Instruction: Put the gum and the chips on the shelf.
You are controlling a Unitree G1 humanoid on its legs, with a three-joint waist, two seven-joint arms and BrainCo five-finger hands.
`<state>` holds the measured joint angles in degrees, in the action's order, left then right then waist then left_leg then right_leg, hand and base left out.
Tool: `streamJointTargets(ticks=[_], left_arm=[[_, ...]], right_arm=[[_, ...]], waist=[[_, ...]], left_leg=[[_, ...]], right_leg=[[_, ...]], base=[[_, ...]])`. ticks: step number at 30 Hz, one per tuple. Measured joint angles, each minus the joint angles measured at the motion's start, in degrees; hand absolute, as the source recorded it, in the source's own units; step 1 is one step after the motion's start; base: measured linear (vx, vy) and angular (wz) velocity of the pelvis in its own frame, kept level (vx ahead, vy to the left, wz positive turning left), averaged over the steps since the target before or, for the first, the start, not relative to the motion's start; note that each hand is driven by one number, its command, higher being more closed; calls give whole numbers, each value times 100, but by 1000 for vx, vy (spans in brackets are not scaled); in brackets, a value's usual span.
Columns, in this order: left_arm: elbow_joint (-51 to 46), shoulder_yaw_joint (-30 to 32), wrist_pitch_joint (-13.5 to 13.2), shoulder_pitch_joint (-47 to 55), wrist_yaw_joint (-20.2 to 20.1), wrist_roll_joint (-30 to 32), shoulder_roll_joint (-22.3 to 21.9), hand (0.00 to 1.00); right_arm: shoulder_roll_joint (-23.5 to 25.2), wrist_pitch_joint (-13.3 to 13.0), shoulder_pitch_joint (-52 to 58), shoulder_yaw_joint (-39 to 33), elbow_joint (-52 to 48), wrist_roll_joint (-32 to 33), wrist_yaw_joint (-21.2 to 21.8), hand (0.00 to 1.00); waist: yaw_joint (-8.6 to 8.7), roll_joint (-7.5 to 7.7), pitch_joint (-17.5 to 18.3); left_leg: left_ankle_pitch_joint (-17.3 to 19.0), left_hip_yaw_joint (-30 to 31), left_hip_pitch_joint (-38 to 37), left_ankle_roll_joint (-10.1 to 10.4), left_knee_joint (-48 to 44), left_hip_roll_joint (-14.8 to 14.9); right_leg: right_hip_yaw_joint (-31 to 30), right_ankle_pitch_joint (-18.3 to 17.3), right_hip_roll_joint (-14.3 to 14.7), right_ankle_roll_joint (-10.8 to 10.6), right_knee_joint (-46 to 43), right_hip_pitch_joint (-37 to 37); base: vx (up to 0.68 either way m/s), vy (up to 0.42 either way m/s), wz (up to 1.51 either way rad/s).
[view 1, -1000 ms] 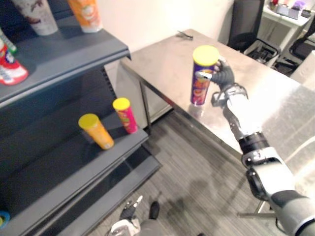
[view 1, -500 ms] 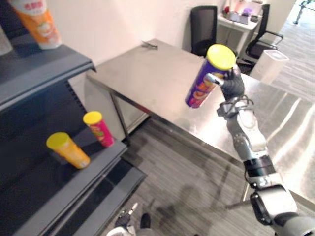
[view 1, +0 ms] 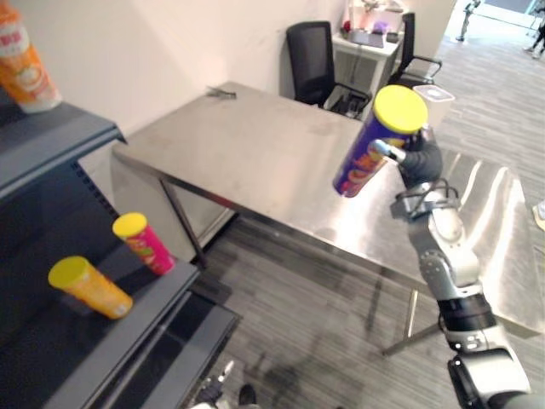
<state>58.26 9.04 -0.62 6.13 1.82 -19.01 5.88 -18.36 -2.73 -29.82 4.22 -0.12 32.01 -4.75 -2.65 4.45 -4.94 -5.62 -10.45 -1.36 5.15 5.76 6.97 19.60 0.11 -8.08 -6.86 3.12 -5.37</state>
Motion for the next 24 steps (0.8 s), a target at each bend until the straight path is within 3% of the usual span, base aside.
streamJointTargets(ticks=[2,17,19,24], left_arm=[[32,0,5,41,3,0,-11,0],[50,23,5,51,8,1,-109,0],[57,29,3,46,6,1,-120,0],[38,201,-12,4,-24,-88,-129,0]], right_arm=[[-2,25,69,0,-9,0,0,100],[-31,105,508,-342,-194,-67,2,100],[-28,106,563,-350,-199,-70,0,100],[137,126,628,-371,-235,-296,-27,100]], waist=[[84,-70,45],[82,-137,52],[84,-182,11],[86,-236,-266]], left_leg=[[4,-19,-13,6,0,12],[38,-112,-146,40,-26,66],[52,-127,-145,28,-49,66],[482,-73,120,35,-903,-23]], right_leg=[[-26,4,14,3,13,-1],[-116,-8,51,71,-108,-34],[-154,-241,-39,70,-609,198],[-260,-964,-416,69,-2011,697]], base=[[9,-14,-6],[1,-5,-4],[-18,13,-5],[-71,-6,2]])
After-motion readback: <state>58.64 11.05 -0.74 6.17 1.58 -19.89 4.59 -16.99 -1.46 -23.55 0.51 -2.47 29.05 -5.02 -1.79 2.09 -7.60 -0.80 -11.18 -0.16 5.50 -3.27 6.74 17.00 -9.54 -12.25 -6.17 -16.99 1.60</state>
